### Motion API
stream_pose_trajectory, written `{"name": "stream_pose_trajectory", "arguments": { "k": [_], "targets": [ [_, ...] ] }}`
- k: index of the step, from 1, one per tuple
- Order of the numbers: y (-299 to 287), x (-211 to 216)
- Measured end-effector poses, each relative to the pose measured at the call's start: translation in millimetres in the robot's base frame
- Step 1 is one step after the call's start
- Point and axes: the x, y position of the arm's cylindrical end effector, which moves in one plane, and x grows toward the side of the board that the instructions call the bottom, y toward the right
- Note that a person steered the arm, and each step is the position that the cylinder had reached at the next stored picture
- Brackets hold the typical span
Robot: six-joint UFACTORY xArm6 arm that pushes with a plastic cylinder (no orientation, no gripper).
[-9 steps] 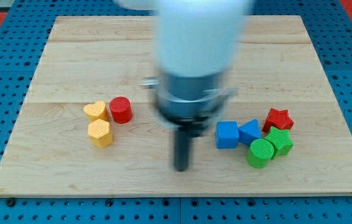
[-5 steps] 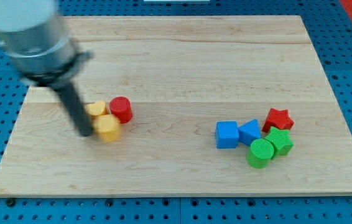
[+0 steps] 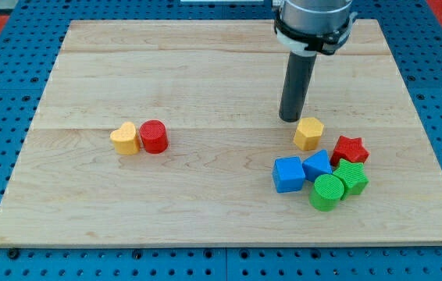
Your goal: Put the hexagon at the top of triangle
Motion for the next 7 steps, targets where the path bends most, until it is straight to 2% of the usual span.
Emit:
{"name": "stream_pose_trajectory", "arguments": {
  "k": [1, 2, 3, 4, 6, 7],
  "targets": [
    [22.6, 28.2],
    [9.3, 19.3],
    [-5.1, -16.7],
    [-71.4, -20.1],
    [-309.9, -9.8],
    [-373.5, 43.4]
  ]
}}
